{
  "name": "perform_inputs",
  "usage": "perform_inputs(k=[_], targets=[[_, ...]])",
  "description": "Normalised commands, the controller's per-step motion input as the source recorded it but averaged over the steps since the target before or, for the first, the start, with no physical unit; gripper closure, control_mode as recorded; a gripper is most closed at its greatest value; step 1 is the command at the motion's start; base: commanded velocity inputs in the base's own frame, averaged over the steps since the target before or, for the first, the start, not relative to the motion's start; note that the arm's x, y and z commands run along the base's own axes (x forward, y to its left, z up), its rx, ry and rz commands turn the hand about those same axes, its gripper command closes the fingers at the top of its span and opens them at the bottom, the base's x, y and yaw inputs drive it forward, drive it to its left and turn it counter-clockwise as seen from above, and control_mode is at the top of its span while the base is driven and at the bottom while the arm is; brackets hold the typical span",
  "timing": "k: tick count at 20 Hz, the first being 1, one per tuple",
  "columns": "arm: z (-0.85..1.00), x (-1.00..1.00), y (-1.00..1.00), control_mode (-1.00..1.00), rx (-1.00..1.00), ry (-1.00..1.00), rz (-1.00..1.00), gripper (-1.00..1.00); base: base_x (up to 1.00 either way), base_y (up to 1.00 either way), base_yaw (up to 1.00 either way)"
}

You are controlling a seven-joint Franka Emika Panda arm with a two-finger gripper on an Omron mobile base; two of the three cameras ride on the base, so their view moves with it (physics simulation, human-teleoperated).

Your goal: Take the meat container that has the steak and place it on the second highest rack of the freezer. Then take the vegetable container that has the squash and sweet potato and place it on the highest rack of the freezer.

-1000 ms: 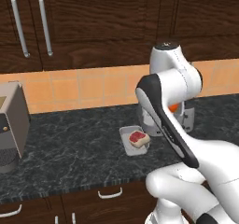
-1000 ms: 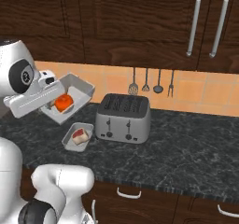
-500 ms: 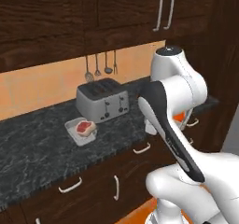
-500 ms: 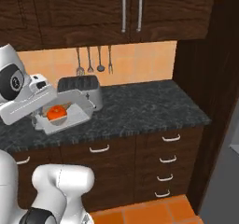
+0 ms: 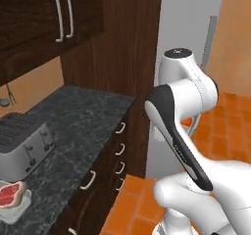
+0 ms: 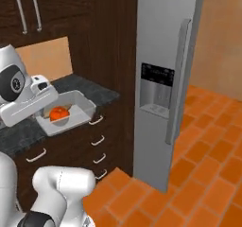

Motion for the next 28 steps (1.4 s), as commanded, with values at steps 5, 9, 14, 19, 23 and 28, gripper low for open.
perform_inputs(k=[5, 9, 14, 19, 23, 28], targets=[[0.00, 0.00, 0.00, 1.00, 0.00, 0.00, 0.00, 1.00, 0.31, -0.72, -0.65], [0.00, 0.00, 0.00, 1.00, 0.00, 0.00, 0.00, 1.00, 0.78, -0.91, -0.40], [0.00, 0.00, 0.00, 1.00, 0.00, 0.00, 0.00, 1.00, 0.84, -0.95, -0.32], [0.00, 0.00, 0.00, 1.00, 0.00, 0.00, 0.00, 1.00, 0.76, -0.76, -0.28], [0.00, 0.00, 0.00, 1.00, 0.00, 0.00, 0.00, 1.00, 0.86, -0.62, -0.23], [0.00, 0.00, 0.00, 1.00, 0.00, 0.00, 0.00, 1.00, 1.00, -0.22, -0.12]])
